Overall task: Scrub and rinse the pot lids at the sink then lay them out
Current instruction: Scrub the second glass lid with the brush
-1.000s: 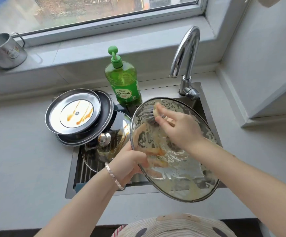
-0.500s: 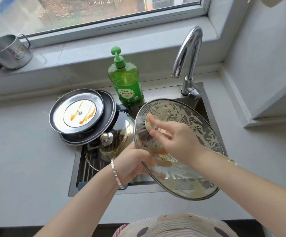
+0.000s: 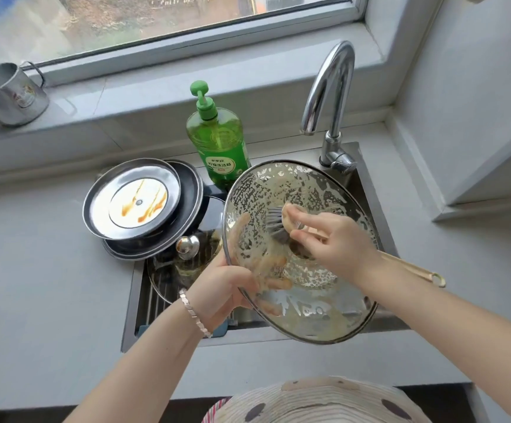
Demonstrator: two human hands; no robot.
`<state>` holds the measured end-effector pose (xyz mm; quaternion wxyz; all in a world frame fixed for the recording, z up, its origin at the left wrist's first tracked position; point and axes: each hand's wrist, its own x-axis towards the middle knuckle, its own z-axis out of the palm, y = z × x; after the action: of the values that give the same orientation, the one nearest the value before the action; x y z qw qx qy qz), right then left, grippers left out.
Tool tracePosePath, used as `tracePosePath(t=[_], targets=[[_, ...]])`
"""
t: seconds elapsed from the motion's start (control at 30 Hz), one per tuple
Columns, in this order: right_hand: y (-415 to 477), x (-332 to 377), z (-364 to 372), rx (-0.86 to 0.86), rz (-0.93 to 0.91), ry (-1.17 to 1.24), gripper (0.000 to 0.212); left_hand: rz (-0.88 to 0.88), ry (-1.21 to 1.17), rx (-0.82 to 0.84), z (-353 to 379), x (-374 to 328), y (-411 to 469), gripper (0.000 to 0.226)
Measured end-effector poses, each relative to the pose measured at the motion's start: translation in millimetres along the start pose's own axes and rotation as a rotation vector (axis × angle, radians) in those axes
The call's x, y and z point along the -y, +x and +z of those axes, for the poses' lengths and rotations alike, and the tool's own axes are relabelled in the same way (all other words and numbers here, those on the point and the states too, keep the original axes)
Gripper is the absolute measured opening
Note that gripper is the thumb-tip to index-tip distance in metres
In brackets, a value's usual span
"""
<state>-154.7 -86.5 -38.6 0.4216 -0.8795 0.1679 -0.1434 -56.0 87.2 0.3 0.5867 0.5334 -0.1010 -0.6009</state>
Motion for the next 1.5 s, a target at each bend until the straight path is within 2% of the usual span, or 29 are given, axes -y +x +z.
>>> tracePosePath(t=[0.03, 0.1, 0.2, 0.3, 0.37, 0.43, 0.5, 0.57, 0.7, 0.83, 0.9, 1.0, 1.1, 1.17, 1.23, 1.33, 1.4, 1.5], targets=[[3.7, 0.7, 1.9, -0.013, 0.015, -0.014, 0.042, 0.000, -0.005, -0.003, 0.3, -0.6, 1.4, 0.100], [-4.9, 12.0, 11.5, -0.013, -0.103, -0.024, 0.043, 0.019, 0.003, -0.025, 0.0, -3.0, 1.8, 0.098], [-34.5, 7.1, 11.6, 0.119, -0.247, 0.034, 0.049, 0.053, 0.008, -0.100, -3.2, -4.6, -2.7, 0.094], [-17.0, -10.3, 0.8, 0.060, -0.103, -0.082, 0.044, 0.059, 0.041, -0.132, -2.3, -4.3, -2.9, 0.093], [-5.7, -9.0, 5.1, 0.019, -0.019, -0.073, 0.043, 0.064, 0.037, -0.120, -1.3, -4.6, -0.3, 0.096], [-13.0, 2.1, 13.7, 0.010, -0.119, -0.048, 0.043, 0.087, -0.011, -0.137, -1.5, -7.1, 0.3, 0.093], [-36.1, 3.9, 15.7, 0.103, -0.236, -0.017, 0.047, 0.092, -0.009, -0.205, -3.2, -9.1, -2.2, 0.089], [-40.6, -4.5, 9.7, 0.154, -0.255, -0.070, 0.048, 0.102, -0.002, -0.249, -1.6, -9.8, -4.4, 0.067], [-7.6, 1.0, 9.8, 0.049, -0.050, -0.076, 0.044, 0.084, -0.052, -0.236, 7.8, -11.7, -1.7, 0.035], [-32.6, 26.6, 20.8, 0.189, -0.258, 0.046, 0.047, 0.055, -0.097, -0.301, 6.8, -12.1, -1.6, 0.064], [-35.7, 14.4, 11.3, 0.240, -0.220, -0.004, 0.046, 0.095, -0.162, -0.342, 2.2, -9.4, -2.3, 0.055], [-12.5, 14.4, 10.8, 0.174, -0.145, -0.080, 0.044, 0.104, -0.172, -0.388, -0.2, -6.7, 1.9, 0.035], [-8.0, 40.7, 23.9, 0.132, -0.204, -0.041, 0.045, 0.072, -0.180, -0.445, 2.7, -7.6, 4.8, 0.040], [-26.7, 35.1, 18.2, 0.226, -0.282, -0.004, 0.046, 0.066, -0.244, -0.486, 2.0, -8.7, 0.8, 0.045], [-38.5, 12.1, 6.5, 0.274, -0.295, -0.073, 0.044, 0.106, -0.253, -0.517, -4.0, -4.9, -1.7, 0.033], [-16.0, -7.6, -4.0, 0.192, -0.135, -0.252, 0.041, 0.146, -0.216, -0.493, -3.4, -3.1, 0.7, 0.030], [-6.0, -5.0, 2.3, 0.177, -0.055, -0.287, 0.041, 0.127, -0.200, -0.470, 0.3, -3.5, 3.5, 0.033], [-30.0, 7.1, 5.4, 0.256, -0.213, -0.199, 0.043, 0.135, -0.201, -0.448, -3.6, -3.0, 2.1, 0.030]])
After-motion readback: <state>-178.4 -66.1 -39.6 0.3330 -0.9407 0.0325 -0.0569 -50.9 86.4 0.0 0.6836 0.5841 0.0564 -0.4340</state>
